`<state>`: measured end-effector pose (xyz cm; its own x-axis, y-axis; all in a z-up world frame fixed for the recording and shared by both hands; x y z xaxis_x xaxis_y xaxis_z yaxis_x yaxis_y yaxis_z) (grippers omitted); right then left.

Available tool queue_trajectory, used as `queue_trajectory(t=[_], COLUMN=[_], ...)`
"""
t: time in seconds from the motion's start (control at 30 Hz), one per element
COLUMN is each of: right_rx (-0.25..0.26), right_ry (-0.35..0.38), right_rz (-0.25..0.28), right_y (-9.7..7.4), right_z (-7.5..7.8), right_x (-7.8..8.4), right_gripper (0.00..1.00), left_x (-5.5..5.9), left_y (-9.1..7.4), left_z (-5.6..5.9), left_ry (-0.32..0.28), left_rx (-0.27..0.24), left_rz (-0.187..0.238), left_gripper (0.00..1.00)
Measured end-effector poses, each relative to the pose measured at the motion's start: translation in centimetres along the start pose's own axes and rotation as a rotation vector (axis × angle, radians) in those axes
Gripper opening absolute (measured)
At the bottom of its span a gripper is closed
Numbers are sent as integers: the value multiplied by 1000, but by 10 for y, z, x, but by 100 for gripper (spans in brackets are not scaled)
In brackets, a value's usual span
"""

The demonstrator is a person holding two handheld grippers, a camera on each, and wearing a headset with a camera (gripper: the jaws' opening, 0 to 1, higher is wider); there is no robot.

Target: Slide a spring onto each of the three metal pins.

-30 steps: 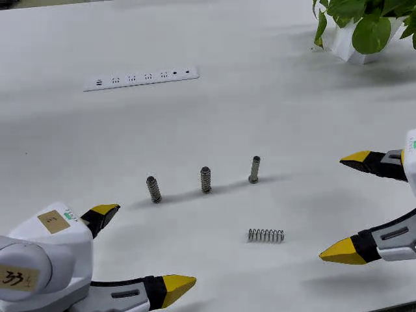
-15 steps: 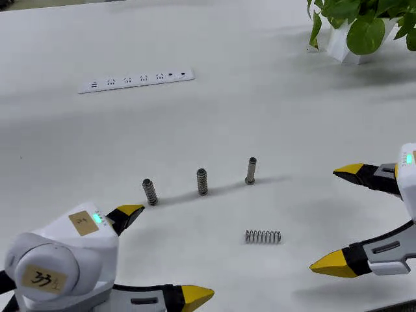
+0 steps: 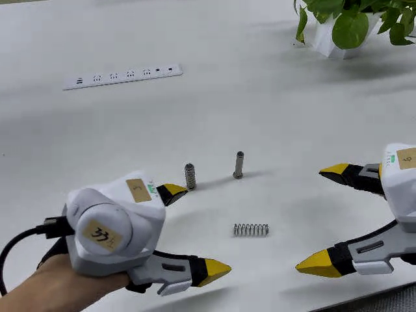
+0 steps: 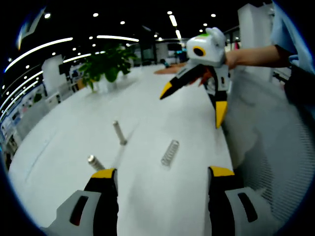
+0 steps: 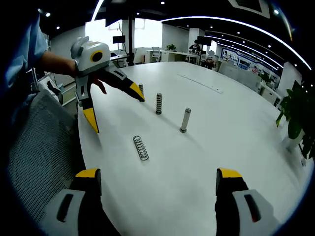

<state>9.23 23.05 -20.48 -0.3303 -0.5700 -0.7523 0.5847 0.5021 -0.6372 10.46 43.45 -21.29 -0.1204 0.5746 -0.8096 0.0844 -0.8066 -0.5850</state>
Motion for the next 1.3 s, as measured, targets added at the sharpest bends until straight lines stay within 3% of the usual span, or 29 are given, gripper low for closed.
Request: queue_trajectory(t=[0.33,0.6,0.8,1.0,1.23,1.27,1.3], right_rx=[-1,1,5,4,1,2,2], right_ry=[24,41,46,56,61,63,65], right_rz=[4,3,6,6,3,3,4], right_y=[-3,-5,-6,-5,-4,-4,-4], right_z=[-5,-5,-4,-5,-7,-7,-7], right_x=[7,14,15,16,18,18,18], right_gripper=[97,97,97,96,96,96,96], left_x=[-3,-8,-10,-9,-8,-8,-4], left_y=[27,43,48,52,57,58,57], left_z=[-5,-11,-14,-17,-16,-15,-12], left_ry=[27,49,72,75,110,110,99], left_rx=[71,118,144,170,200,212,246], left_rz=[-51,-98,-161,-194,-252,-265,-306], left_gripper=[47,31,23,18,17,17,17])
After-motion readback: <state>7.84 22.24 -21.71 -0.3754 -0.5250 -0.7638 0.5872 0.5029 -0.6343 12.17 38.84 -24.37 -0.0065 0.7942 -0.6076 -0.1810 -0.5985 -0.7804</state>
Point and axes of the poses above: the centre of the closed fingertips' face, and the gripper's own axes: y roughly forward along the fingers, z roughly to its right, x roughly out of its underside, the point moved 7 cm from there along -y, roughly backward along the fingers, and after that the axes turned 11 degrees about x, right-handed, at the moved point
